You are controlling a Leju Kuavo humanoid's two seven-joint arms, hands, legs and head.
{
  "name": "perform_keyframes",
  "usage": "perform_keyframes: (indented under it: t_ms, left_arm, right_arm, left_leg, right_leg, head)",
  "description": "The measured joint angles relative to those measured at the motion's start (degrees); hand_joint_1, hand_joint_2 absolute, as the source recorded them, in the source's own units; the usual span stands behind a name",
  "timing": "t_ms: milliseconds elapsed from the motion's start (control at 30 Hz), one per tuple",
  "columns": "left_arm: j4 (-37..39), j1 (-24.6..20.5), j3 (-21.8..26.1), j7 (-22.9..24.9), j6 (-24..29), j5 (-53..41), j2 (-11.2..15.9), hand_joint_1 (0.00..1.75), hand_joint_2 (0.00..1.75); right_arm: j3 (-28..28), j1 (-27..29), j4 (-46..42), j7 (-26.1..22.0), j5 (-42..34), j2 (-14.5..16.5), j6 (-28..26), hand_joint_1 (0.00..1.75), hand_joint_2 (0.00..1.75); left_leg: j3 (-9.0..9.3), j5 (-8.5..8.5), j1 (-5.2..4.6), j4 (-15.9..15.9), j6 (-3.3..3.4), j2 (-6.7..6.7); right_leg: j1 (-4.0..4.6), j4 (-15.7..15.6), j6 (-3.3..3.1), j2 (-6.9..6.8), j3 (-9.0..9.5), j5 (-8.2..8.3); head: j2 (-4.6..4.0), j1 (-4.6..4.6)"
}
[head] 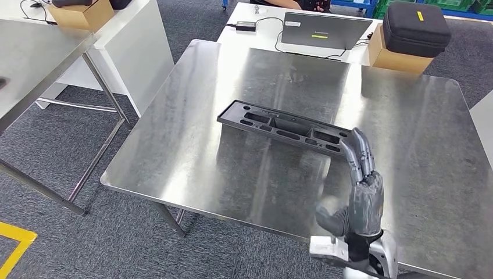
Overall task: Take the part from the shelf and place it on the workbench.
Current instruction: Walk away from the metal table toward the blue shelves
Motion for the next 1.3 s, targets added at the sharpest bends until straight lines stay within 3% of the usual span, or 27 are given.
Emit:
perform_keyframes:
  t_ms: [67, 167, 200, 233, 267, 333, 367, 400, 500, 567, 667, 700, 733, 767, 867, 933, 1000, 1067, 1100, 1167, 1200, 1233, 1267, 1300]
  left_arm:
    - [-0.01, -0.08, 0.53, 0.48, -0.08, 0.38, -0.03, 0.00, 0.00]
    - [-0.01, -0.16, 1.56, 1.38, 0.06, 1.03, -0.05, 0.00, 0.00]
    - [-0.01, -0.06, 1.92, 1.62, 0.12, 1.26, -0.04, 0.00, 0.00]
    - [-0.01, 0.07, 2.31, 1.80, 0.10, 1.50, -0.04, 0.00, 0.00]
    - [-0.01, 0.20, 2.73, 1.92, 0.04, 1.76, -0.03, 0.00, 0.00]
    - [-0.05, 0.35, 3.46, 2.03, -0.11, 2.13, 0.05, 0.00, 0.00]
    - [-0.09, 0.37, 3.76, 2.05, -0.14, 2.27, 0.15, 0.00, 0.00]
    - [-0.14, 0.37, 4.01, 2.05, -0.14, 2.34, 0.24, 0.00, 0.00]
    - [-0.19, 0.43, 4.49, 2.07, -0.14, 2.45, 0.39, 0.00, 0.00]
    - [-0.19, 0.52, 4.74, 2.11, -0.11, 2.51, 0.40, 0.00, 0.00]
    - [-0.19, 0.54, 5.15, 2.56, 0.66, 2.32, 0.39, 0.00, 0.00]
    - [-0.19, 0.60, 5.26, 2.93, 1.23, 2.01, 0.39, 0.00, 0.00]
    - [-0.19, 0.70, 5.34, 3.35, 1.83, 1.72, 0.39, 0.00, 0.00]
    - [-0.20, 0.82, 5.43, 3.78, 2.42, 1.54, 0.39, 0.00, 0.00]
    - [-0.33, 0.92, 5.91, 4.37, 3.21, 2.07, 0.44, 0.00, 0.00]
    - [-0.45, 0.88, 6.45, 4.43, 3.28, 2.59, 0.48, 0.00, 0.00]
    - [-0.48, 0.99, 7.10, 4.44, 3.32, 2.94, 0.49, 0.00, 0.00]
    - [-0.49, 1.04, 7.50, 4.33, 3.41, 3.19, 0.39, 0.00, 0.00]
    - [-0.50, 1.03, 7.60, 4.22, 3.45, 3.25, 0.33, 0.00, 0.00]
    - [-0.51, 1.04, 7.81, 3.88, 3.46, 3.08, 0.28, 0.00, 0.00]
    - [-0.51, 1.06, 7.94, 3.67, 3.39, 2.84, 0.27, 0.00, 0.00]
    - [-0.51, 1.10, 8.06, 3.46, 3.30, 2.54, 0.27, 0.00, 0.00]
    - [-0.51, 1.13, 8.15, 3.28, 3.20, 2.23, 0.26, 0.00, 0.00]
    - [-0.51, 1.16, 8.20, 3.11, 3.12, 1.96, 0.26, 0.00, 0.00]
  right_arm:
    - [0.55, 1.67, -1.37, -1.21, -2.35, 0.24, 0.95, 0.00, 0.00]
    - [0.78, 4.10, -1.85, -3.28, -6.86, 0.72, 3.33, 0.00, 0.00]
    - [0.78, 5.13, -1.80, -4.40, -8.82, 1.04, 4.58, 0.00, 0.00]
    - [0.78, 6.10, -1.75, -5.63, -10.66, 1.44, 5.92, 0.00, 0.00]
    - [0.77, 6.92, -1.71, -6.77, -12.08, 1.90, 7.11, 0.00, 0.00]
    - [0.76, 7.96, -1.67, -8.04, -13.22, 2.76, 8.45, 0.00, 0.00]
    - [0.77, 8.29, -1.66, -8.31, -13.35, 3.20, 8.72, 0.00, 0.00]
    - [0.76, 8.55, -1.64, -8.46, -13.40, 3.55, 8.89, 0.00, 0.00]
    - [0.69, 9.10, -1.61, -8.67, -13.47, 4.36, 9.28, 0.00, 0.00]
    - [0.65, 9.26, -1.61, -8.67, -13.43, 4.80, 9.56, 0.00, 0.00]
    - [0.19, 9.95, -1.61, -9.06, -13.89, 5.79, 10.02, 0.00, 0.00]
    - [-0.32, 10.35, -1.61, -9.37, -14.45, 6.26, 10.07, 0.00, 0.00]
    - [-1.01, 10.74, -1.61, -9.68, -15.17, 6.76, 10.01, 0.00, 0.00]
    - [-1.93, 11.02, -1.60, -9.94, -16.07, 7.34, 9.94, 0.00, 0.00]
    - [-5.33, 11.27, -1.58, -10.45, -18.71, 9.05, 9.95, 0.00, 0.00]
    - [-7.59, 11.38, -1.56, -11.15, -20.34, 9.92, 10.36, 0.00, 0.00]
    - [-9.35, 11.63, -1.50, -11.78, -21.43, 10.61, 10.65, 0.00, 0.00]
    - [-10.78, 11.81, -1.42, -11.94, -21.58, 11.24, 10.35, 0.00, 0.00]
    - [-11.46, 11.82, -1.38, -11.82, -21.18, 11.56, 9.86, 0.00, 0.00]
    - [-12.69, 11.80, -1.28, -11.08, -19.51, 12.20, 8.20, 0.00, 0.00]
    - [-13.32, 11.79, -1.25, -10.42, -18.37, 12.52, 7.08, 0.00, 0.00]
    - [-13.94, 11.78, -1.23, -9.70, -17.34, 12.80, 5.97, 0.00, 0.00]
    - [-14.59, 11.78, -1.22, -9.02, -16.47, 13.07, 4.90, 0.00, 0.00]
    - [-15.24, 11.78, -1.22, -8.46, -15.90, 13.29, 4.03, 0.00, 0.00]
  left_leg:
    - [0.69, 0.78, 0.40, -1.00, 0.47, 0.27]
    - [0.66, 1.27, 0.61, -1.30, 0.61, 0.45]
    - [0.48, 1.35, 0.64, -1.27, 0.48, 0.45]
    - [0.27, 1.48, 0.72, -1.24, 0.29, 0.45]
    - [0.09, 1.63, 0.86, -1.21, 0.02, 0.44]
    - [-0.30, 1.89, 1.05, -0.86, -0.69, 0.41]
    - [-0.45, 1.89, 1.04, -0.57, -1.11, 0.38]
    - [-0.55, 1.91, 0.96, -0.35, -1.55, 0.36]
    - [-0.75, 2.20, 1.21, -0.14, -2.68, 0.35]
    - [-1.71, 0.03, 1.66, 1.90, -3.32, 0.39]
    - [-4.92, -7.80, 1.90, 12.03, -4.14, 0.42]
    - [-5.42, -9.41, 1.94, 14.94, -4.26, 0.43]
    - [-4.99, -10.00, 1.97, 16.02, -4.26, 0.43]
    - [-3.39, -9.60, 1.98, 14.86, -4.14, 0.43]
    - [5.35, -6.37, 1.81, 2.94, -3.40, 0.38]
    - [7.75, -5.55, 1.38, -0.96, -2.88, 0.30]
    - [7.19, -4.70, 1.01, -1.07, -2.12, 0.31]
    - [6.22, -3.35, 1.04, -1.51, -1.20, 0.59]
    - [5.51, -2.61, 1.08, -1.74, -0.74, 0.75]
    - [3.86, -1.42, 0.89, -1.73, -0.13, 0.90]
    - [2.96, -0.75, 0.71, -1.70, 0.01, 0.96]
    - [2.02, -0.06, 0.53, -1.66, 0.06, 1.00]
    - [1.23, 0.62, 0.38, -1.62, 0.06, 1.02]
    - [0.49, 1.30, 0.25, -1.58, 0.02, 1.03]
  right_leg:
    - [0.26, 2.58, -0.31, -0.01, -0.98, -1.75]
    - [-0.04, 13.12, -1.04, -0.02, -5.38, -7.20]
    - [-0.25, 15.61, -0.84, -0.03, -6.32, -8.22]
    - [-0.48, 16.02, -0.36, -0.06, -6.22, -8.34]
    - [-0.77, 13.93, 0.35, -0.10, -4.85, -7.57]
    - [-1.44, 5.59, 1.75, -0.32, -0.05, -4.98]
    - [-1.61, 2.23, 1.95, -0.40, 1.75, -3.85]
    - [-1.63, 0.39, 1.77, -0.46, 2.69, -3.15]
    - [-1.38, 0.15, 0.23, -0.47, 2.49, -2.10]
    - [-1.50, 0.15, -0.83, -0.55, 2.10, -1.33]
    - [-1.24, 0.22, -1.64, -0.69, 0.89, -0.12]
    - [-1.12, 0.25, -1.64, -0.75, 0.39, 0.26]
    - [-1.03, 0.26, -1.60, -0.81, -0.08, 0.60]
    - [-0.98, 0.26, -1.53, -0.84, -0.50, 0.96]
    - [-0.82, 0.24, -0.87, -0.80, -1.28, 1.94]
    - [-0.73, 0.18, -0.10, -0.87, -1.48, 2.58]
    - [-0.74, -0.08, 0.79, -0.93, -1.61, 3.30]
    - [-0.64, 0.95, 0.95, -0.86, -2.41, 2.23]
    - [-0.52, 2.92, 0.56, -0.81, -3.29, 0.26]
    - [-0.45, 9.97, -0.46, -0.70, -5.48, -5.28]
    - [-0.45, 13.80, -0.55, -0.66, -6.20, -7.30]
    - [-0.43, 16.47, -0.27, -0.64, -6.23, -8.15]
    - [-0.37, 17.24, 0.25, -0.64, -5.30, -7.81]
    - [-0.27, 15.94, 0.80, -0.63, -3.32, -6.70]
  head:
    - [0.00, 0.08]
    - [0.00, 0.23]
    - [0.00, 0.23]
    - [0.00, 0.27]
    - [0.00, 0.29]
    - [0.00, 0.34]
    - [0.00, 0.37]
    - [0.00, 0.33]
    - [0.00, 0.17]
    - [0.00, 0.13]
    - [0.00, -0.02]
    - [0.00, -0.01]
    - [0.00, -0.01]
    - [0.00, 0.00]
    - [0.00, 0.01]
    - [0.00, 0.09]
    - [0.00, 0.17]
    - [0.00, 0.22]
    - [0.00, 0.31]
    - [0.00, 0.54]
    - [0.00, 0.64]
    - [0.00, 0.68]
    - [0.00, 0.71]
    - [0.00, 0.71]
